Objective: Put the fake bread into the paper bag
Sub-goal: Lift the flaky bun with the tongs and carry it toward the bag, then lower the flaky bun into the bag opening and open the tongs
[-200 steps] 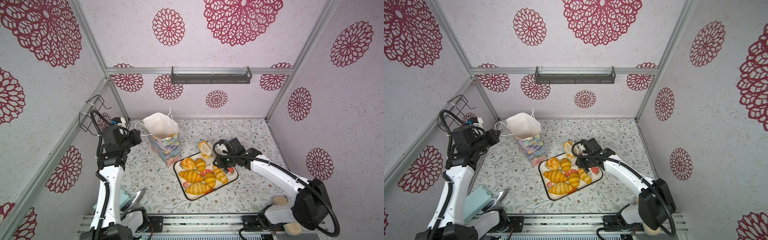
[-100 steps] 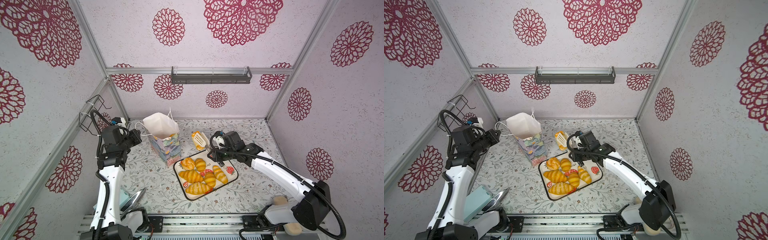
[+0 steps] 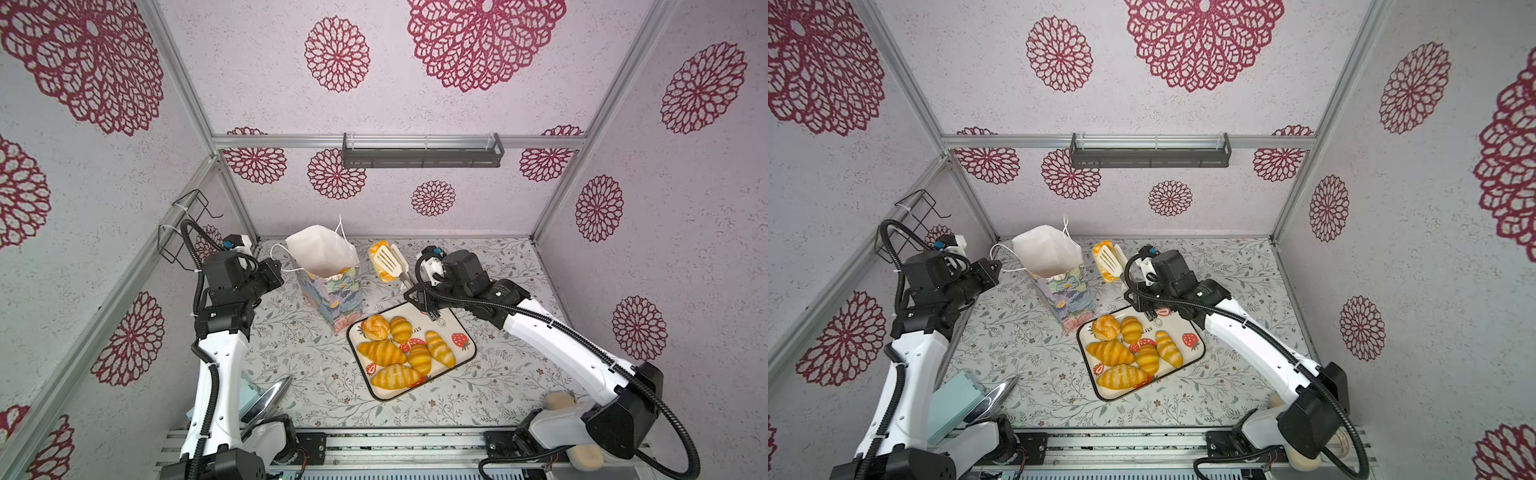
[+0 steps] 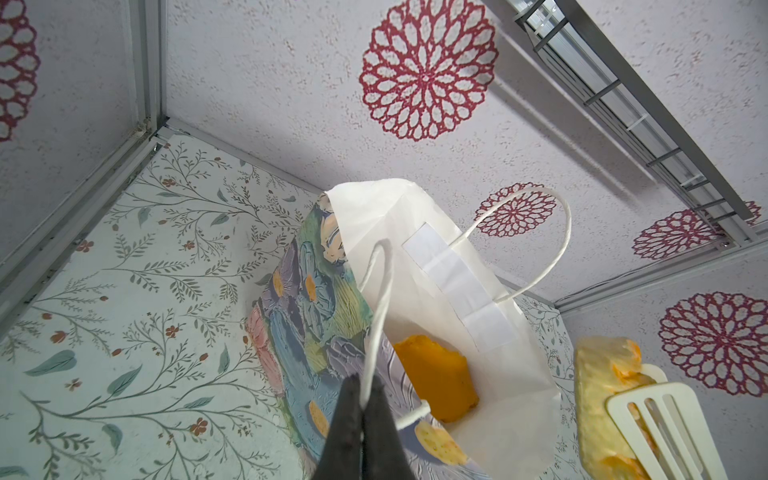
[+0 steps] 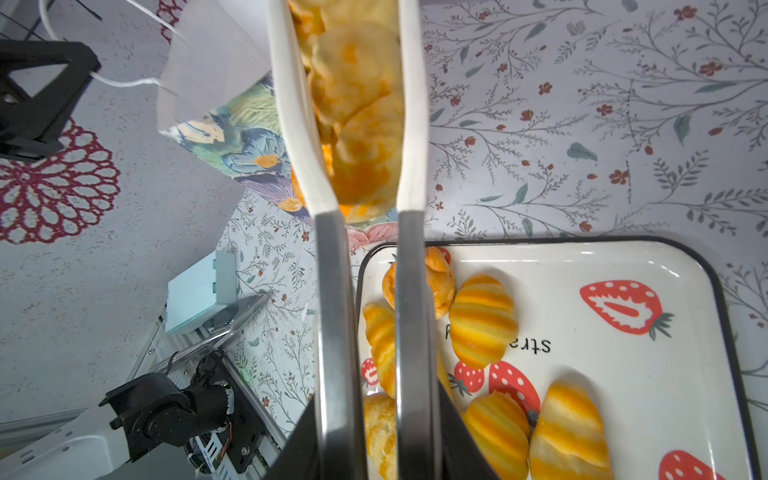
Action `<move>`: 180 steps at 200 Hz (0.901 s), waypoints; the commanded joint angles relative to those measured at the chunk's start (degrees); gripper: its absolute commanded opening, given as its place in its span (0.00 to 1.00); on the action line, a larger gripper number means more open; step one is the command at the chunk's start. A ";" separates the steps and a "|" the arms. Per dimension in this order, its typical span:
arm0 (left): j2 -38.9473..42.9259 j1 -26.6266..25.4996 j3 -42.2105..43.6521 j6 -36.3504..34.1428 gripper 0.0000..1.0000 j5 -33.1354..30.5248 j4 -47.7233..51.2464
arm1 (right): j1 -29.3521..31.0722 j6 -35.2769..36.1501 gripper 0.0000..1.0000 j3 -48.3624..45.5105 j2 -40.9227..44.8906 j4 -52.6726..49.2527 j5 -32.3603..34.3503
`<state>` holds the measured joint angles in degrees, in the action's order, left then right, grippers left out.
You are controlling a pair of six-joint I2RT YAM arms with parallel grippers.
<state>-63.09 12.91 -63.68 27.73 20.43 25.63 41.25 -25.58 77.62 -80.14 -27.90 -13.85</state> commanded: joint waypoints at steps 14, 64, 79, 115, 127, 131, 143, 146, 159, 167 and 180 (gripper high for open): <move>-0.42 0.45 -0.31 0.37 0.00 0.43 -0.91 | 1.23 0.36 0.32 5.67 -1.15 4.58 -1.53; -0.65 0.45 -0.32 0.57 0.00 0.67 -1.08 | 2.39 0.54 0.32 11.01 -4.78 6.41 -2.79; -0.57 0.50 -0.30 0.46 0.00 0.50 -1.01 | 2.84 0.53 0.32 12.70 -6.34 7.08 -3.48; -0.53 0.50 -0.13 0.37 0.00 0.52 -1.04 | 3.96 1.13 0.32 16.93 -10.16 7.27 -4.93; -0.42 0.45 -0.13 0.29 0.00 0.37 -1.02 | 4.40 1.42 0.32 18.02 -11.19 7.14 -5.18; -0.45 0.50 -0.13 0.30 0.00 0.37 -0.97 | 4.51 1.50 0.32 18.34 -11.53 7.13 -5.22; -0.46 0.46 -0.13 0.25 0.00 0.32 -0.95 | 4.79 1.66 0.32 19.32 -12.41 7.16 -5.56; -0.48 0.49 -0.13 0.30 0.00 0.32 -1.01 | 4.86 1.67 0.32 19.47 -12.69 7.10 -5.58; -0.53 0.45 -0.13 0.29 0.00 0.32 -1.01 | 5.06 1.59 0.32 20.44 -13.68 7.24 -5.99; -0.46 0.46 -0.13 0.28 0.00 0.27 -1.00 | 5.22 1.59 0.32 21.01 -14.30 7.31 -6.27; -0.42 0.50 -0.13 0.22 0.00 0.23 -0.92 | 5.54 1.68 0.32 21.96 -15.25 7.33 -6.50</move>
<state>-63.46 12.91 -63.68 27.73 20.49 25.61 46.09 -25.08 95.70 -95.61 -24.45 -18.52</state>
